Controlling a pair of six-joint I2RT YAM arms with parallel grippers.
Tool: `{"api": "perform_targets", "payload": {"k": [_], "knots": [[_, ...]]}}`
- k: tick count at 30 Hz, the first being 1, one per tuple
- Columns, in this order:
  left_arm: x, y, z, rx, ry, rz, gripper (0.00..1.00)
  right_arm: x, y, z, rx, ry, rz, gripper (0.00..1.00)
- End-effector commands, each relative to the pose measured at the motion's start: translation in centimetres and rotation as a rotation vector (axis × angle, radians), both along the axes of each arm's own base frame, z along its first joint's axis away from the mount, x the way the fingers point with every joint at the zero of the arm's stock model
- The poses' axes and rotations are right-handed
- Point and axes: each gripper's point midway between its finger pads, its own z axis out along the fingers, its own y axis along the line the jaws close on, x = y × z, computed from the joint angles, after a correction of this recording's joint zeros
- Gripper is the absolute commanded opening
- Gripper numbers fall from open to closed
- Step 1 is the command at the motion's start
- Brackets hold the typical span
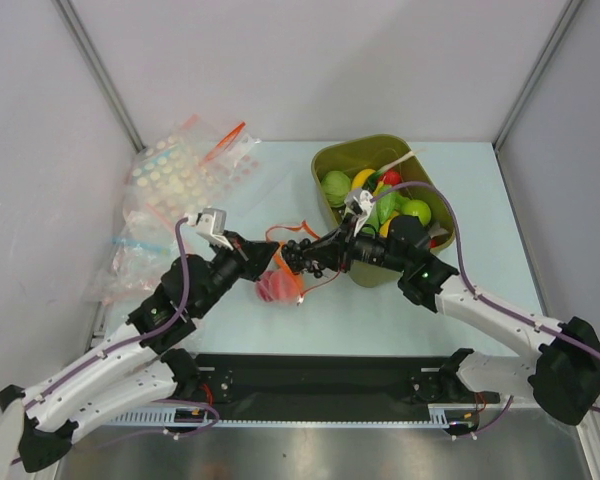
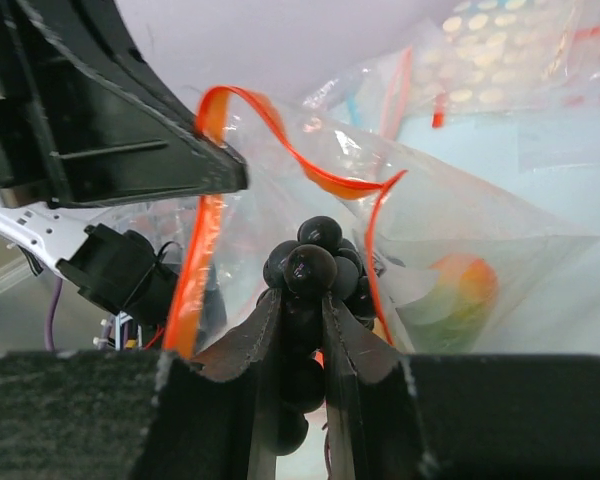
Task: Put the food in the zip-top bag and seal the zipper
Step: Place the fake fruit in the zipper food storage bag.
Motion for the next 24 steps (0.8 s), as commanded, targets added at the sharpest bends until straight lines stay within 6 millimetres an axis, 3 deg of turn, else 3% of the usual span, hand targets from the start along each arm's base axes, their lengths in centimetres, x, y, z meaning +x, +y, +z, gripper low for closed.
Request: {"api": "perform_targets", "payload": {"k": [1,5,8,9,11,12,14,24], "knots": [[-1.1,-1.2,3.0,-0.074,-0.102,-0.091,0.02,0.8,0.8,2.2,0.043,-0.058,-0.010,0.17],[-1.1,-2.3,2.6,-0.065,-0.096,-0.137,0.01,1.4,1.3,1.2,0.039,-0.026,-0.039,0.20],[-1.3,-2.9,2.5,-0.059,-0.096,-0.168,0.00,2.0,2.3,-0.2,0.016,0.008,-0.068,0.31],[-1.1,-3.1,2.3,-0.054,-0.088,-0.168,0.00,2.4,2.5,-0.6,0.005,0.020,-0.084,0.45],[-1.1,-3.0,2.1,-0.045,-0.082,-0.164,0.00,2.7,3.0,-0.8,-0.014,0.034,-0.090,0.55],[-1.0,-2.8,2.3,-0.046,-0.083,-0.155,0.00,2.9,3.0,-1.4,-0.030,0.048,-0.107,0.78],[-0.5,-2.2,1.9,-0.038,-0.063,-0.106,0.01,3.2,2.6,-1.8,-0.036,0.053,-0.142,0.97],[0.7,0.5,0.9,-0.027,-0.013,0.052,0.01,4.2,-0.7,0.7,0.006,-0.008,-0.313,1.00]]}}
